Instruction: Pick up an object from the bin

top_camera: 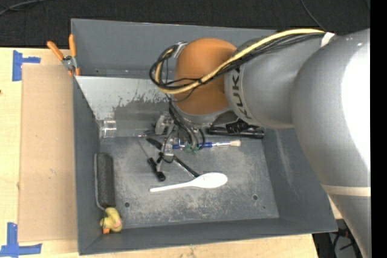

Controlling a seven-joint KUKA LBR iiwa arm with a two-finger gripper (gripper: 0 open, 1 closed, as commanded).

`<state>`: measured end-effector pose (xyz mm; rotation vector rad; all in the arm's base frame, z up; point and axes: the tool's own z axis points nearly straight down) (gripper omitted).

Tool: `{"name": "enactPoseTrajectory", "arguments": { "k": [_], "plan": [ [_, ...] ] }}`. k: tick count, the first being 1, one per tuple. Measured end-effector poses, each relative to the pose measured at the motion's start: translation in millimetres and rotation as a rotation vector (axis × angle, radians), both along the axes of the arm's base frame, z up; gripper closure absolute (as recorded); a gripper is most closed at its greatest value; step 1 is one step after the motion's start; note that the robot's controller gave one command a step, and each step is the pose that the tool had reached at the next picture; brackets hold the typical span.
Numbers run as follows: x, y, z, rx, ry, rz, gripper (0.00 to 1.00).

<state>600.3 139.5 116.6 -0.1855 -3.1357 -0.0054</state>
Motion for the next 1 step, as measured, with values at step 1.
{"name": "enactPoseTrajectory", "arguments": {
  "k": [1],
  "plan": [
    [-21.7,-57.3,-19.1,-0.009,0.016,-0.038,0.0]
  ]
}}
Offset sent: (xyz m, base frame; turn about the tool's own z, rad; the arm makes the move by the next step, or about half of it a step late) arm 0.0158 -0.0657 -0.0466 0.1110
